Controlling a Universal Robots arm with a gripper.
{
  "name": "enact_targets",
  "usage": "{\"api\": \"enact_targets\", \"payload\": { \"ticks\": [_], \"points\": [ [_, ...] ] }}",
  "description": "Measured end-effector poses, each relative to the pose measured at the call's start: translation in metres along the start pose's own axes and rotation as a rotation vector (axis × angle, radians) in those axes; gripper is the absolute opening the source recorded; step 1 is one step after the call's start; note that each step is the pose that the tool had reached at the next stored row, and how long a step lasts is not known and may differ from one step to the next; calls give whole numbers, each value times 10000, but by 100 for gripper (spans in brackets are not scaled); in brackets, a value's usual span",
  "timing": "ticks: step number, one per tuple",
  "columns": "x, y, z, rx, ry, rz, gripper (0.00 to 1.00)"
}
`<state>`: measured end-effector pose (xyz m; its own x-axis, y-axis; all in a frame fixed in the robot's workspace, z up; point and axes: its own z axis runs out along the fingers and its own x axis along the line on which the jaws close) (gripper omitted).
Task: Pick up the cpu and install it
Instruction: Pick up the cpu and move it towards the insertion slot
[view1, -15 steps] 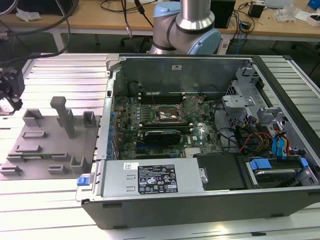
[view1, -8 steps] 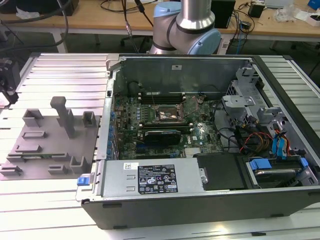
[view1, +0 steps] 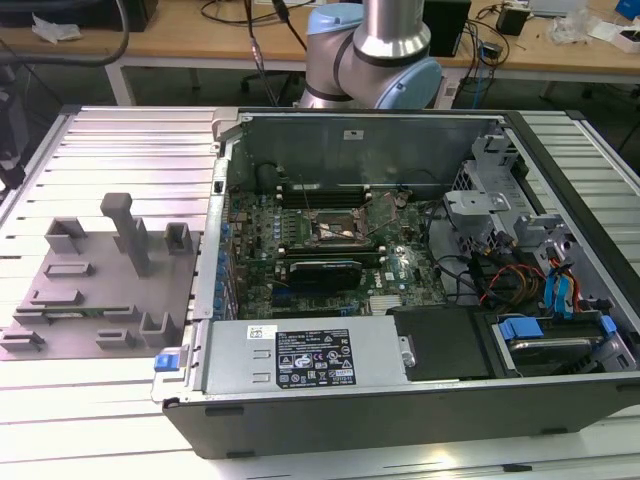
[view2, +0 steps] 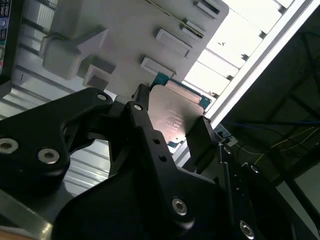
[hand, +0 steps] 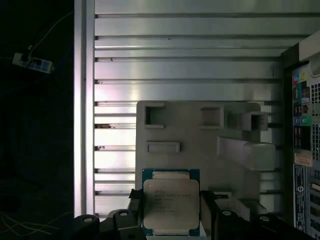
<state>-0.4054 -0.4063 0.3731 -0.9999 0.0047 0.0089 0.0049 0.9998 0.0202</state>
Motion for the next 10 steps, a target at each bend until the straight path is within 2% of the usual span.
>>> {"api": "enact_targets", "payload": {
  "ticks": [2,7,10],
  "points": [
    [-2,2,-116,0,1,0,54],
    [-2,5,-260,0,1,0,54],
    [-3,7,-322,-1,0,0,54]
  ]
}}
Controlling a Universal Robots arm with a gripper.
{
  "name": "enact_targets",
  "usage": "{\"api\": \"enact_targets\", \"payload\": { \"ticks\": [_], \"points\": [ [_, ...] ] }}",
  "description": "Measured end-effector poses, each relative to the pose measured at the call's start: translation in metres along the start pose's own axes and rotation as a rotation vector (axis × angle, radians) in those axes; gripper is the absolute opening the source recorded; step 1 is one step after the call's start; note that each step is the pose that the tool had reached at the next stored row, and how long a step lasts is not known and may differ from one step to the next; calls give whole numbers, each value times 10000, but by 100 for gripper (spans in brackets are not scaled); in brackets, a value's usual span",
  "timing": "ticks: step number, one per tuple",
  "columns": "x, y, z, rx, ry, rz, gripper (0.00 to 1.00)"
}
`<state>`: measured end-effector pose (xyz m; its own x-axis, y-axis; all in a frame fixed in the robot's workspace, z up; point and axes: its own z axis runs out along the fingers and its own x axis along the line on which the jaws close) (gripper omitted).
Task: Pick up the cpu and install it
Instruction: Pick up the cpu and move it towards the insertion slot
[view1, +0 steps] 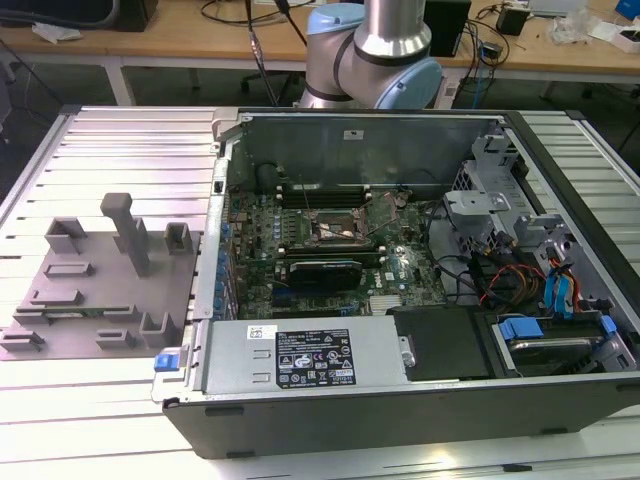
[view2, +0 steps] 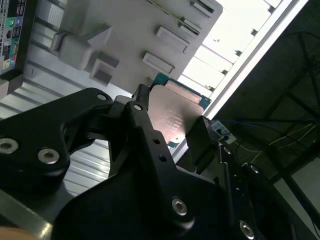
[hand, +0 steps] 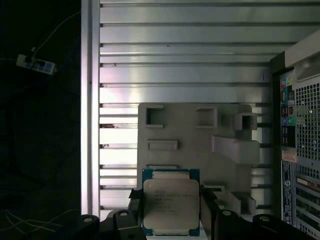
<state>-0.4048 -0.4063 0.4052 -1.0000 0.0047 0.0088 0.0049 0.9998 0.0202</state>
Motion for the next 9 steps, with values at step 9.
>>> {"api": "enact_targets", "payload": {
  "ticks": [9],
  "points": [
    [0,1,-28,1,0,0,54]
  ]
}}
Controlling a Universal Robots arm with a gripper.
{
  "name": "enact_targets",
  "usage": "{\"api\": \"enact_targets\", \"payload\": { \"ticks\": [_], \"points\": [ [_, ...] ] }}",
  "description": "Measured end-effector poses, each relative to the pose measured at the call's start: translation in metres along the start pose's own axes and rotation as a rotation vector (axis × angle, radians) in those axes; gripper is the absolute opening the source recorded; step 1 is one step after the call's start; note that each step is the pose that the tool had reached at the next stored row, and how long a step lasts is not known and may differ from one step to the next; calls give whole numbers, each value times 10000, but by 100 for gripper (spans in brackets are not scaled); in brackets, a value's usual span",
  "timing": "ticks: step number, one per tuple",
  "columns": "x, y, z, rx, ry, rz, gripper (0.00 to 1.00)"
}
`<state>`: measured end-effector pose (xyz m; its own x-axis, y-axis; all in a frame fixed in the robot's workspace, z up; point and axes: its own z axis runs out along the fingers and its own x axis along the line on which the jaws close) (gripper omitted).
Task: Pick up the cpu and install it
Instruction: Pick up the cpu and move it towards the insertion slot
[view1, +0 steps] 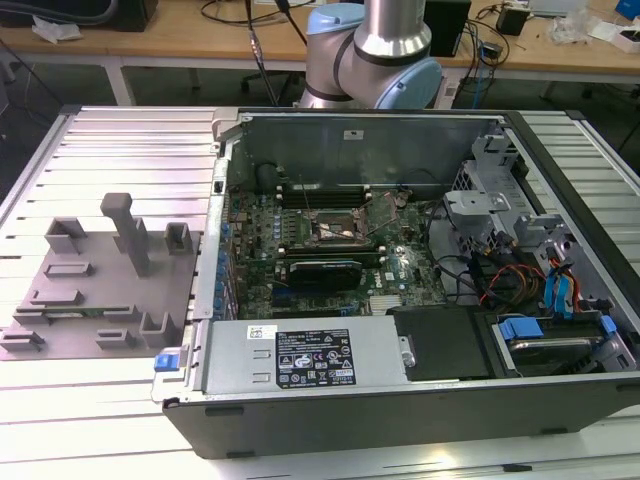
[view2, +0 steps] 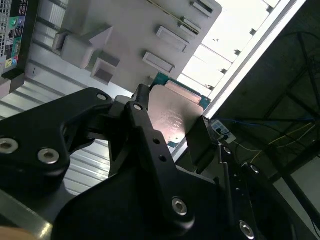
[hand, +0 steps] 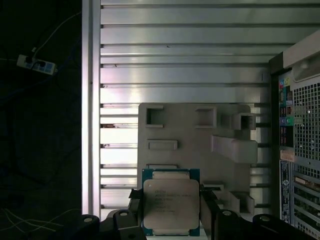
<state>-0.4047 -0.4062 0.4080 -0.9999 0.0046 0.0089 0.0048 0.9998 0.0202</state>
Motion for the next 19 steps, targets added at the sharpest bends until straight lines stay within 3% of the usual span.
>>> {"api": "enact_targets", "payload": {
  "ticks": [5,8,19],
  "points": [
    [-21,-1,-4,2,3,-3,54],
    [-111,0,-4,1,2,0,54],
    [-255,1,-4,0,1,14,54]
  ]
}}
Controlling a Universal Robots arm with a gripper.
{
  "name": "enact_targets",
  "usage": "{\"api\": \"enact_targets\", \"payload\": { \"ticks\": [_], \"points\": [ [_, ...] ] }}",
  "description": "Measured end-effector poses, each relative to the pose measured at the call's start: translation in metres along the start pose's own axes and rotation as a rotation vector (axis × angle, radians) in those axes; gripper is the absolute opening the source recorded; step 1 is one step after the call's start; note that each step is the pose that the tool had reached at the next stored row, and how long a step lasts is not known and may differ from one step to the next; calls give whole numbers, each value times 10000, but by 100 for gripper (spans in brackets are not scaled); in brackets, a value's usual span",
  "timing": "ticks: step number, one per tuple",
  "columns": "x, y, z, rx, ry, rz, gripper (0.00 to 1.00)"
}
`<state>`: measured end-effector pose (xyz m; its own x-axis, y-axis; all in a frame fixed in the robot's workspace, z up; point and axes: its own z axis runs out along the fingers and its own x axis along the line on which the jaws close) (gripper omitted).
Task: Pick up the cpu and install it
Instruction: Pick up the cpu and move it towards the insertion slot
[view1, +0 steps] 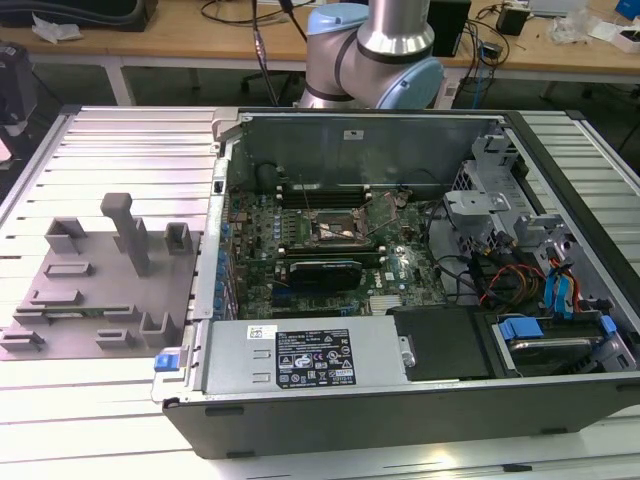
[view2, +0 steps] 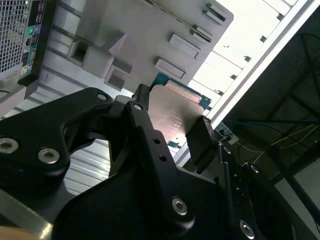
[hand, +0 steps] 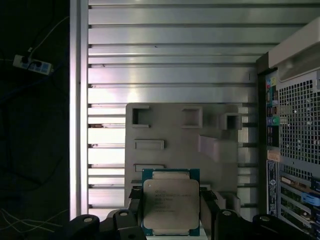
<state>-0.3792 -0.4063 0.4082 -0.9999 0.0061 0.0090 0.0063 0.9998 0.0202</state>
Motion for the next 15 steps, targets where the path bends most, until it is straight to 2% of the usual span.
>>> {"api": "enact_targets", "payload": {
  "ticks": [6,11,15],
  "points": [
    [-34,0,-2,1,1,8,54],
    [-74,2,-54,0,-1,10,54],
    [-136,3,-76,1,1,10,54]
  ]
}}
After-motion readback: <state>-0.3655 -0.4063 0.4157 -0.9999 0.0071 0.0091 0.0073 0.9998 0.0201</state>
